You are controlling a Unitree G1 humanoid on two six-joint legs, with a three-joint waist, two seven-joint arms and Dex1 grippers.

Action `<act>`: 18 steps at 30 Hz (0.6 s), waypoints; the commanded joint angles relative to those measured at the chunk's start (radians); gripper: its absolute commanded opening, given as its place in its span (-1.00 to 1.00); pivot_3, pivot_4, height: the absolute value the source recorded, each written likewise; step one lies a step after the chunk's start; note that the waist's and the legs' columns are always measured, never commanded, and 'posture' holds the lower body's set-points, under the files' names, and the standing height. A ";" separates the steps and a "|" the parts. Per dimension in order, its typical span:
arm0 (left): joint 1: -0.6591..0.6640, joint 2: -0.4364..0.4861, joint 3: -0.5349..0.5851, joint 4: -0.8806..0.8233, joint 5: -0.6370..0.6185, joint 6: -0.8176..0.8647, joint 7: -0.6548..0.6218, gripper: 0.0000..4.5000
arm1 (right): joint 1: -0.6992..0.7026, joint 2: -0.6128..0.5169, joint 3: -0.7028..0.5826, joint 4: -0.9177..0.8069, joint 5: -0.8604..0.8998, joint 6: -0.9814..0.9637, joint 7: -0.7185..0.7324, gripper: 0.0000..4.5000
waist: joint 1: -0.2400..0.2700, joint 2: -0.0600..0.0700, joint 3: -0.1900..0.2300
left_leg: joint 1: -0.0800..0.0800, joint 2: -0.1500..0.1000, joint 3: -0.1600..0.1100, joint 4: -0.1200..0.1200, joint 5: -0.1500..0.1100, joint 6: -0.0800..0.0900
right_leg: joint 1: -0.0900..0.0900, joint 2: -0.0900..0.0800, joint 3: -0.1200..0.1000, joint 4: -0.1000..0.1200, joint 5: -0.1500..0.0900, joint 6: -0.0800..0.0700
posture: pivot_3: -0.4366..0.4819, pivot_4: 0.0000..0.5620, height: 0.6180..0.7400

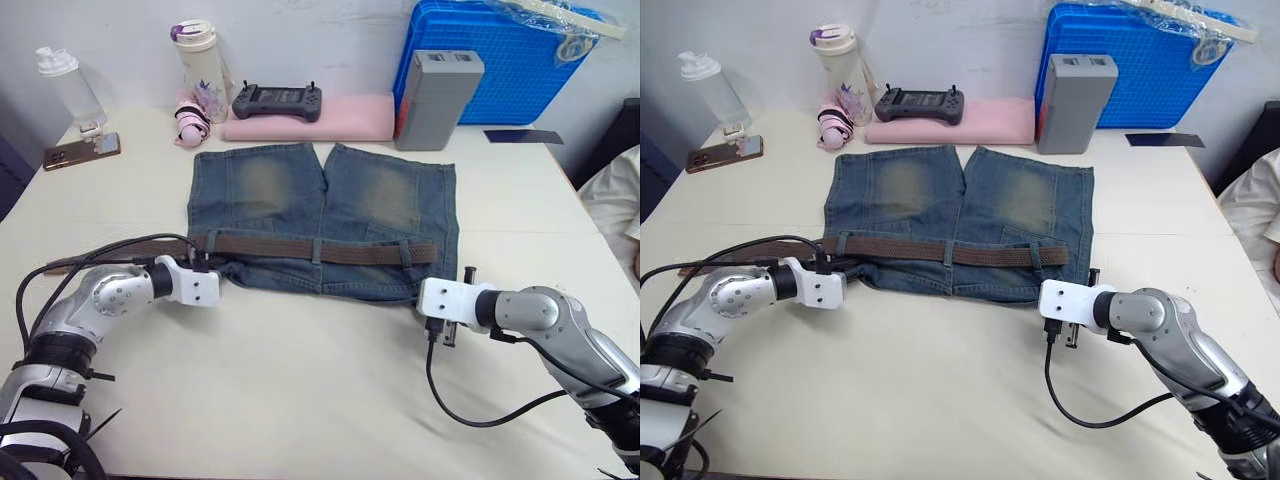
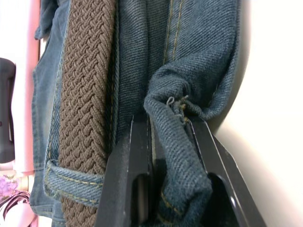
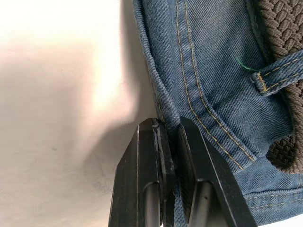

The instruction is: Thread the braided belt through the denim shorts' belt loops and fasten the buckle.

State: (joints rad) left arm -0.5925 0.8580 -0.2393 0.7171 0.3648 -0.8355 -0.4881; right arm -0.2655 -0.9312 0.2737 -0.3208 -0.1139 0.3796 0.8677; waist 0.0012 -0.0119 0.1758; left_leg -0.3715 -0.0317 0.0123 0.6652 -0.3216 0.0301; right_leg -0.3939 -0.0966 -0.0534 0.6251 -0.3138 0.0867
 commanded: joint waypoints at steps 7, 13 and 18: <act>-0.020 0.031 0.015 0.078 0.036 0.000 0.059 -0.83 | 0.095 -0.013 0.018 -0.061 -0.002 0.134 0.048 -0.98 | 0.002 0.000 0.000 | 0.000 0.000 -0.001 0.000 0.000 0.000 | 0.000 0.000 -0.002 0.000 0.000 0.000 | -0.05 -0.47 0.75; 0.005 0.028 0.025 0.039 -0.014 -0.018 0.023 -0.83 | 0.104 -0.023 0.005 -0.072 -0.010 0.165 0.038 -0.98 | 0.001 0.000 0.000 | 0.000 0.000 -0.001 0.000 0.000 0.000 | 0.000 0.000 -0.002 0.000 0.000 0.000 | -0.05 -0.47 0.75; 0.089 0.023 0.044 -0.073 -0.172 0.036 -0.120 -0.83 | 0.090 0.006 -0.037 -0.075 0.021 0.213 0.016 -0.98 | 0.000 0.000 0.000 | 0.000 0.000 -0.001 0.000 0.000 0.000 | 0.001 0.000 -0.002 0.000 0.000 0.000 | -0.05 -0.47 0.75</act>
State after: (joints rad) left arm -0.5277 0.8588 -0.2228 0.6666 0.2494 -0.8376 -0.5609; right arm -0.2083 -0.9248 0.2439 -0.4329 -0.0927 0.5243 0.8710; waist 0.0014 -0.0119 0.1758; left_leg -0.3714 -0.0317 0.0117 0.6654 -0.3222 0.0301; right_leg -0.3930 -0.0970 -0.0553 0.6246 -0.3138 0.0867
